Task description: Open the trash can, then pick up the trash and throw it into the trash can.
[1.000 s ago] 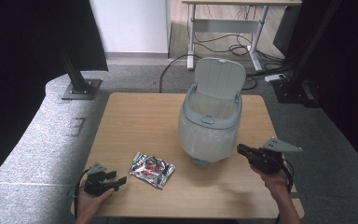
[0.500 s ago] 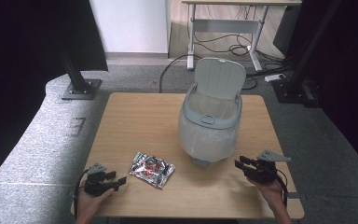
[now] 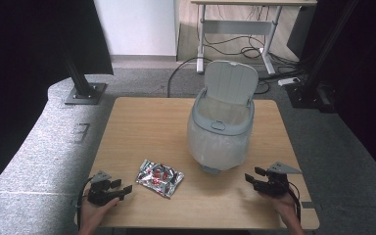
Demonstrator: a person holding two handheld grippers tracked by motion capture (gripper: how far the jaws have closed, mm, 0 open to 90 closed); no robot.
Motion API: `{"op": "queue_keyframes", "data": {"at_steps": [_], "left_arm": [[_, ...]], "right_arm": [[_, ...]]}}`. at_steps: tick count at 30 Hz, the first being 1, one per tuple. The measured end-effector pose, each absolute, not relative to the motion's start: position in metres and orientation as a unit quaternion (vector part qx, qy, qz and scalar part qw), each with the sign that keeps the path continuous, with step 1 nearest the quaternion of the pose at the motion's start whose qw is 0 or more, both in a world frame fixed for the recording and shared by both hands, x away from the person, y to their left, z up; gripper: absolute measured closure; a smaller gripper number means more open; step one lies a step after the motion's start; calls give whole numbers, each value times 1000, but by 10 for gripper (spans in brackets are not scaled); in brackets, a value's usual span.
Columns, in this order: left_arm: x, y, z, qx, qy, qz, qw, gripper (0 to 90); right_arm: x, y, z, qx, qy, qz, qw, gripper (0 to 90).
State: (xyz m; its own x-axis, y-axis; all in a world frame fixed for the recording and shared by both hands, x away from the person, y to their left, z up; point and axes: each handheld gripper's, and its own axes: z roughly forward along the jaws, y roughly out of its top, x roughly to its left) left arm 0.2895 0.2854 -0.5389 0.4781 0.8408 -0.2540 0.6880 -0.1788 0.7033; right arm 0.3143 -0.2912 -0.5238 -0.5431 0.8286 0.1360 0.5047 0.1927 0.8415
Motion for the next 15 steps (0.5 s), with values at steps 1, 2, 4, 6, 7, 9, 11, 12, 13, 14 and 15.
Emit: {"op": "queue_keyframes", "data": {"at_steps": [1,2,4,6,7,9,11,12,13,14,15], "left_arm": [[289,285,-539,762,502,96,399,383],[289,286,-538,761,502,97,399,383],[289,286,-538,760,502,97,400,382],[289,287,-538,759,504,98,402,382],[289,287,-537,758,504,98,402,381],[289,287,-537,758,502,94,406,414],[289,288,-535,757,501,95,409,415],[289,288,-535,756,501,96,410,415],[289,288,-535,755,502,96,412,412],[289,288,-534,754,502,97,413,411],[289,288,-534,754,502,97,413,411]], "right_arm": [[314,-291,-524,444,751,455,178,415],[314,-291,-525,443,753,453,177,412],[314,-290,-525,442,754,452,179,410],[314,-290,-525,442,754,453,179,409],[313,-290,-525,441,754,453,180,409],[313,-290,-525,441,754,451,182,409],[313,-291,-526,442,755,449,183,409],[313,-291,-526,442,755,449,183,409],[312,-291,-526,442,755,448,182,409],[312,-290,-527,442,758,444,183,409],[312,-290,-527,442,758,444,183,409]]}}
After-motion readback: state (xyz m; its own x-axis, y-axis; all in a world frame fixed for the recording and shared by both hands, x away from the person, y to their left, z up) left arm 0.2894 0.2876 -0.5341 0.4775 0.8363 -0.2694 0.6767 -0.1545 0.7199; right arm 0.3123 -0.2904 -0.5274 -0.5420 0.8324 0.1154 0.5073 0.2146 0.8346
